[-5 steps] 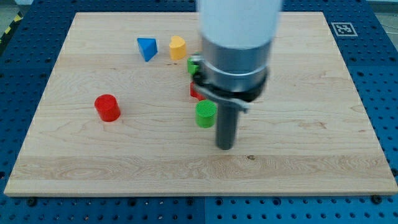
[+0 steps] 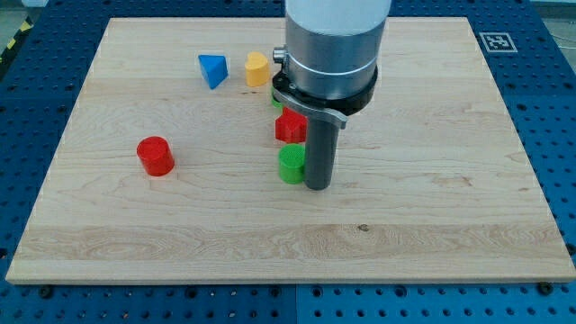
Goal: Adjust the green circle to the bottom of the red star
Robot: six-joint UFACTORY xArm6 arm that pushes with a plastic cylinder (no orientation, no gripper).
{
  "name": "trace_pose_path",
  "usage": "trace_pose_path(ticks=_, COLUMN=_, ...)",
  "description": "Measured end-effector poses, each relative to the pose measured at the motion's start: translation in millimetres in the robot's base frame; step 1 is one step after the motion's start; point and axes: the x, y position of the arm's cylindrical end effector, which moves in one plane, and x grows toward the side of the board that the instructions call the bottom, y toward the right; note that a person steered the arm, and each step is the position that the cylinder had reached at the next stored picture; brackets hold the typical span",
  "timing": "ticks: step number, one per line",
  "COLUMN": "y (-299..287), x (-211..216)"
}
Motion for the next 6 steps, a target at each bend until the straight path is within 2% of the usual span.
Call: trace_pose_path(ticks=6, y=27, x=8)
